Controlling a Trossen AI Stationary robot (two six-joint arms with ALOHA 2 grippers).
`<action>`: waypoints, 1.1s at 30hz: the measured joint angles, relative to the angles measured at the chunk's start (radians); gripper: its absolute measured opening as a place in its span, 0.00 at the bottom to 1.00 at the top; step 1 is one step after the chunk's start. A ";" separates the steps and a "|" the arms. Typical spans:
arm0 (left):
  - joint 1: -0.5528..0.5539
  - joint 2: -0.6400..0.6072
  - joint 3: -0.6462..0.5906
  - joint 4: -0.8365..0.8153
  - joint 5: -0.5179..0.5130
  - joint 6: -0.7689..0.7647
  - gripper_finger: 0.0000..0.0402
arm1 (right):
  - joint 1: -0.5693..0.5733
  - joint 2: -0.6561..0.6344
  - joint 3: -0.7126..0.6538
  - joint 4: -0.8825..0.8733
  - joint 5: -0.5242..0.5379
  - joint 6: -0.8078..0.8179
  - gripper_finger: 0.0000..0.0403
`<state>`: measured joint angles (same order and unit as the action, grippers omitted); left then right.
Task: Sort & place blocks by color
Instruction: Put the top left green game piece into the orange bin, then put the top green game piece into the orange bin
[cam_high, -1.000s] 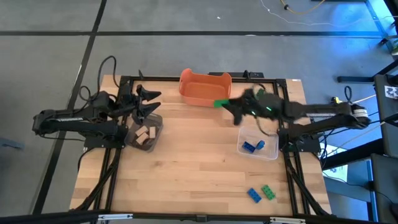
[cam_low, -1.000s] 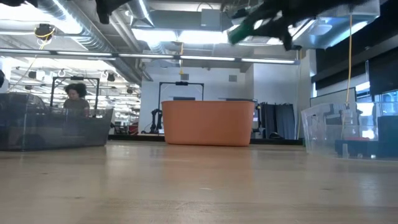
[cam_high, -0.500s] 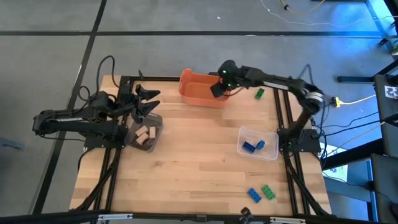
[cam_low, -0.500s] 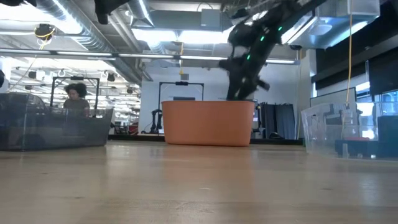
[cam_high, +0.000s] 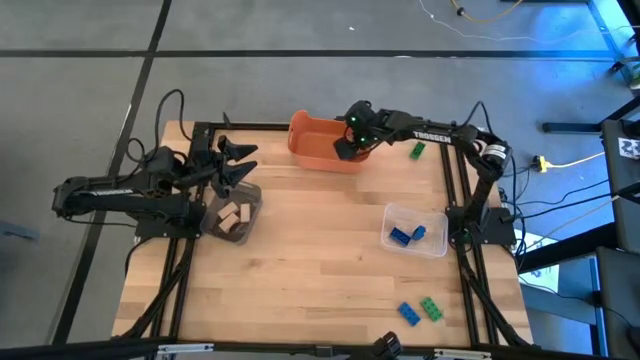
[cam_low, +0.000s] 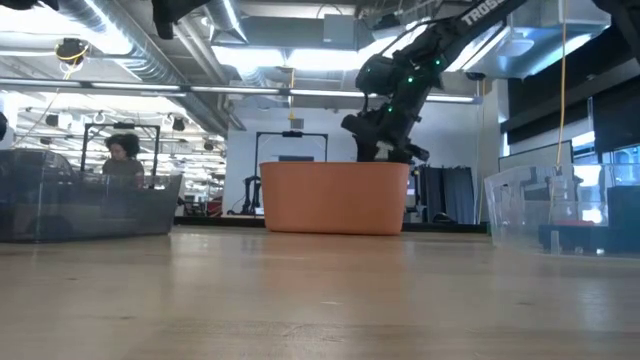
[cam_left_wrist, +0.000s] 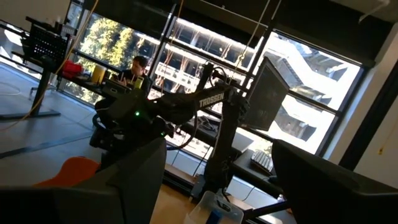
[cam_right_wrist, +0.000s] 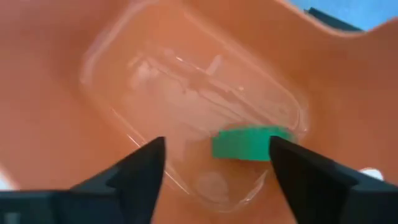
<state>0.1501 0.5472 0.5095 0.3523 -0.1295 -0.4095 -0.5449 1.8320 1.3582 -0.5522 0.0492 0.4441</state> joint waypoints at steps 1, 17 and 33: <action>0.000 0.000 0.000 0.000 0.000 0.000 0.71 | 0.000 -0.009 0.000 0.004 0.000 0.000 0.74; 0.000 0.000 0.000 0.000 0.046 -0.004 0.71 | 0.333 -0.473 -0.204 0.152 0.001 -0.047 0.82; 0.000 0.000 0.000 0.000 0.045 -0.008 0.71 | 0.587 -0.719 -0.445 0.435 0.238 0.127 0.82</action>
<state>0.1501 0.5473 0.5098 0.3519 -0.0841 -0.4176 0.0422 1.1126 0.9131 -0.1173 0.2874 0.5713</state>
